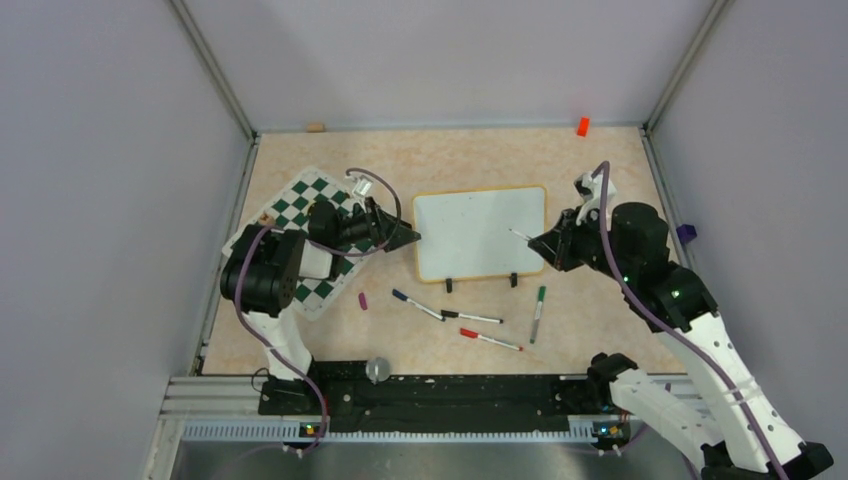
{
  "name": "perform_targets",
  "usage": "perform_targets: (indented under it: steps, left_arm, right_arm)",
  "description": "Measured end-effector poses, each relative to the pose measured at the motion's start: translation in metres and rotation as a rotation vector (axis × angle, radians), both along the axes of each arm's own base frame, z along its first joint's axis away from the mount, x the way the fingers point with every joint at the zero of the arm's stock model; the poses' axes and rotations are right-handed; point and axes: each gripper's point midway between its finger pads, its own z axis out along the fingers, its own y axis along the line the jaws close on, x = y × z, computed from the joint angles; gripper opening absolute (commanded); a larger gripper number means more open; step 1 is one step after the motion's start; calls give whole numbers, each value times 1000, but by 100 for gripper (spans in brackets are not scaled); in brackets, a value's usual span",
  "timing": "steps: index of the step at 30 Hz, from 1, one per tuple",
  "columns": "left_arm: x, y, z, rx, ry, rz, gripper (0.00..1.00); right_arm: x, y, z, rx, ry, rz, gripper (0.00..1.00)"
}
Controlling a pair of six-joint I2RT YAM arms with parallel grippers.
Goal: Write a sentence on the whiteboard
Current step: Hold the whiteboard on the whiteboard stand.
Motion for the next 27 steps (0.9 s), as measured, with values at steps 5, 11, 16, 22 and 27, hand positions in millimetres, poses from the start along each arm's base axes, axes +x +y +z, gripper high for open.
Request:
perform_targets:
  steps: [5, 11, 16, 22, 27]
  left_arm:
    - [4, -2, 5, 26, -35, -39, 99]
    - [-11, -5, -2, 106, -78, -19, 99]
    - [-23, -14, -9, 57, -39, -96, 99]
    - [-21, -17, -12, -40, 19, -159, 99]
    - [-22, -15, -8, -36, -17, -183, 96]
  right_arm:
    - [3, 4, 1, -1, -10, 22, 0]
    - [3, 10, -1, 4, 4, 51, 0]
    - [1, 12, -1, 11, 8, 68, 0]
    - [0, 10, 2, 18, -5, 57, 0]
    - [-3, 5, 10, 28, -35, 36, 0]
